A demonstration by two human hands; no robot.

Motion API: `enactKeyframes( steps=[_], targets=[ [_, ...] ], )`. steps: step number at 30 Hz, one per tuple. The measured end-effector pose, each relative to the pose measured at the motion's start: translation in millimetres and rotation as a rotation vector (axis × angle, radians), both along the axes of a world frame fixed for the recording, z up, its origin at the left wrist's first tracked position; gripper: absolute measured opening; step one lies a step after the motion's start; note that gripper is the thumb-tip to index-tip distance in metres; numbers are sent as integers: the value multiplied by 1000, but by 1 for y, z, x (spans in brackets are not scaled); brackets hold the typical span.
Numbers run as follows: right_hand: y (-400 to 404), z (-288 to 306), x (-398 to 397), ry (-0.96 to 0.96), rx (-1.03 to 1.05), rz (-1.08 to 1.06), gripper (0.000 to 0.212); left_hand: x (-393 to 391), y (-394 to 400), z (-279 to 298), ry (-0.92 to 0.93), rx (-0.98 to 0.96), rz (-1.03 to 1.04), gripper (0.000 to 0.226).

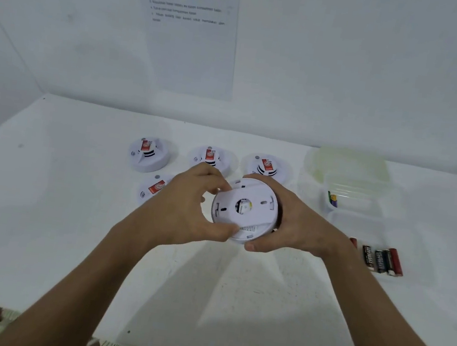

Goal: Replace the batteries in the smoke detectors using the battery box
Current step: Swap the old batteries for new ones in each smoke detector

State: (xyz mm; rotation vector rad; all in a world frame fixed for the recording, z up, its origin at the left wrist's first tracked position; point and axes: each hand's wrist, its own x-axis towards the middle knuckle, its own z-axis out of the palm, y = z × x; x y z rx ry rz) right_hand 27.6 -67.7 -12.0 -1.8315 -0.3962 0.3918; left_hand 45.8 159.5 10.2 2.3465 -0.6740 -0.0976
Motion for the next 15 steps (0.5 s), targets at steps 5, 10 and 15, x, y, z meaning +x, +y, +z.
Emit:
enactKeyframes(
  steps=[5, 10, 15],
  targets=[
    [5, 1, 4, -8, -10, -8, 92, 7, 3, 0, 26, -4, -14, 63],
    [1, 1, 7, -9, -19, -15, 93, 8, 0, 1, 90, -30, 1, 67],
    [-2, 3, 9, -10, -2, -1, 93, 8, -3, 1, 183, -88, 21, 70]
  ],
)
